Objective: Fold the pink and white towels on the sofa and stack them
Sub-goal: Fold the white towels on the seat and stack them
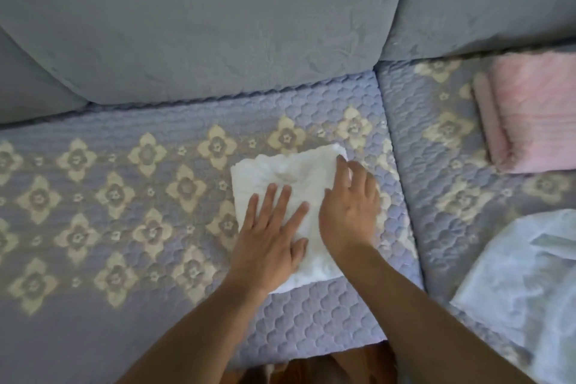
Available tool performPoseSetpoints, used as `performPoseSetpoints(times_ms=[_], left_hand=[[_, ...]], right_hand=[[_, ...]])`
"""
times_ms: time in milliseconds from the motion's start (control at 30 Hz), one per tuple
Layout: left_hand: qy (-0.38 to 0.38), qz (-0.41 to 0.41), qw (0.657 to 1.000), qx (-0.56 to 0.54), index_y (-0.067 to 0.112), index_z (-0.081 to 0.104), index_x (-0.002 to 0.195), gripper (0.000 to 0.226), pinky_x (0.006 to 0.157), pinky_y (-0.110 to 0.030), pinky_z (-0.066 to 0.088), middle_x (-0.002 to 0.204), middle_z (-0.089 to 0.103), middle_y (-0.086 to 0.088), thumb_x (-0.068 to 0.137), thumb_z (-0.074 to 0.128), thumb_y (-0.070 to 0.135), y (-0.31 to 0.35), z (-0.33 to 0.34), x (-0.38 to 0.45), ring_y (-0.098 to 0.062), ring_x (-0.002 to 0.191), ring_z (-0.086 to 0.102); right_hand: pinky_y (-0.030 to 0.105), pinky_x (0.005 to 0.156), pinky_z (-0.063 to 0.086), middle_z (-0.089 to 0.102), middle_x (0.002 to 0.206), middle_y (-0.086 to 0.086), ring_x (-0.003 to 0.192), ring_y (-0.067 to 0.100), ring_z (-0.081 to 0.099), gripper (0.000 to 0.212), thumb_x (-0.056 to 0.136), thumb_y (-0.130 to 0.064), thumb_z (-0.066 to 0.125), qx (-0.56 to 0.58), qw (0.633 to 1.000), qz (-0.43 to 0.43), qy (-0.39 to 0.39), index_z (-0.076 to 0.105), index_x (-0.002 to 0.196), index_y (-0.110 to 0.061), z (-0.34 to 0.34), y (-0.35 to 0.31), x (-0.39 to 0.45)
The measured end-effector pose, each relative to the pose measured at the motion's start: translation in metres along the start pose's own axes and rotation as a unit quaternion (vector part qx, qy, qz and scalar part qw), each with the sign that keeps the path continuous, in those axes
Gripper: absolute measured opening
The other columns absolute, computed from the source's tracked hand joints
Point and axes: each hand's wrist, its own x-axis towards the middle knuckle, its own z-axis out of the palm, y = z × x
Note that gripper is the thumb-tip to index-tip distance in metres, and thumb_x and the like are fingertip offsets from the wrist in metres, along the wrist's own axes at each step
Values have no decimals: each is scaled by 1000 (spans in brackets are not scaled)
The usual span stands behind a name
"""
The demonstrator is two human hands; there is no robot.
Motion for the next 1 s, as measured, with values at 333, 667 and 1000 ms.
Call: performPoseSetpoints(times_ms=[333, 667, 1000], left_hand=[[13, -4, 1000, -28, 32, 20, 159, 64, 122, -57, 8, 168, 3, -9, 100, 29, 57, -12, 34, 15, -28, 155, -5], [80, -401, 758, -509, 16, 42, 145, 54, 95, -38, 46, 135, 53, -20, 99, 53, 44, -59, 2, 26, -34, 124, 52], [-53, -366, 543, -754, 14, 66, 119, 33, 68, -39, 62, 108, 76, -9, 89, 73, 26, -41, -47, -15, -31, 96, 74]], right_hand=[[49, 125, 3, 1, 167, 2, 154, 26, -6, 70, 98, -66, 23, 18, 991, 54, -120, -7, 156, -41, 65, 45, 21], [51, 118, 21, 15, 163, 0, 150, 27, 14, 85, 93, -63, 46, 110, 957, 202, -177, 4, 158, -29, 29, 42, -3], [49, 90, 58, 76, 104, 10, 95, 31, 74, 47, 87, -49, 71, 515, 718, 369, -288, 71, 116, -12, -37, 35, 5]])
